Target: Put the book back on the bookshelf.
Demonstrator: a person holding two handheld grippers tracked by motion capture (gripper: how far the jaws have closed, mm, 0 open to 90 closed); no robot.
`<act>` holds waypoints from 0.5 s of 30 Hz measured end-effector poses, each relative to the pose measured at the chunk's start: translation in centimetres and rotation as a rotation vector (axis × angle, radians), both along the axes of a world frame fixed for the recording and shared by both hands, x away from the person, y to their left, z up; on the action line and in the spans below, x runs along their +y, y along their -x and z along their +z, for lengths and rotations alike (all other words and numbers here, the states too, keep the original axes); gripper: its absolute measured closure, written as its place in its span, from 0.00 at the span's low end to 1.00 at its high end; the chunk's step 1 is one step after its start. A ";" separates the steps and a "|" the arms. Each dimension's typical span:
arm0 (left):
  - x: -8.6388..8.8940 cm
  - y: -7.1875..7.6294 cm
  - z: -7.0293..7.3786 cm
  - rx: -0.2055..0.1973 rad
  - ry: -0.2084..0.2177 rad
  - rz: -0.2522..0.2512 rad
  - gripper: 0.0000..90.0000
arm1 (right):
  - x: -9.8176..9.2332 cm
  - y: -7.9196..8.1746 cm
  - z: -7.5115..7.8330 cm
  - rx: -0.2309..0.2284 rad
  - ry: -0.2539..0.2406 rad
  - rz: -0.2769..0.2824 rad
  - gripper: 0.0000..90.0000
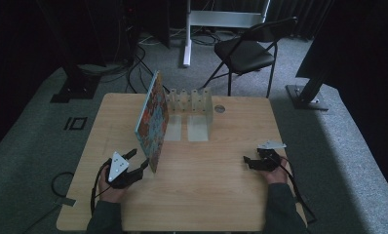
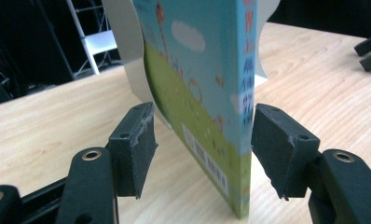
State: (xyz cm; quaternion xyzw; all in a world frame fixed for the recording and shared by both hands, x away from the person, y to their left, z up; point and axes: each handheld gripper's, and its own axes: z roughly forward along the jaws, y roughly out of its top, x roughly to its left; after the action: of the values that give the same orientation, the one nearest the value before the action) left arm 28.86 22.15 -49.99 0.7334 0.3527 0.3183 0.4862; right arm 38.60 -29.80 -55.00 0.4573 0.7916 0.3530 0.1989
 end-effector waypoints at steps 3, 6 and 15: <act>0.5 0.2 -0.3 0.010 -0.003 0.009 0.44 | 0.0 0.0 0.0 0.000 0.000 0.000 0.26; 1.4 0.2 -0.7 0.030 0.003 0.038 0.45 | 0.0 0.0 0.0 0.000 0.000 0.000 0.26; 2.7 -1.1 -1.7 0.088 0.018 0.121 0.46 | 0.0 0.0 0.0 0.000 0.000 0.000 0.26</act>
State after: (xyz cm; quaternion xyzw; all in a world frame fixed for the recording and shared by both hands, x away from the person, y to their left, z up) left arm 29.99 24.82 -51.71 0.7197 0.4202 0.3115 0.4566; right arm 38.60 -29.80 -55.00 0.4573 0.7917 0.3528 0.1991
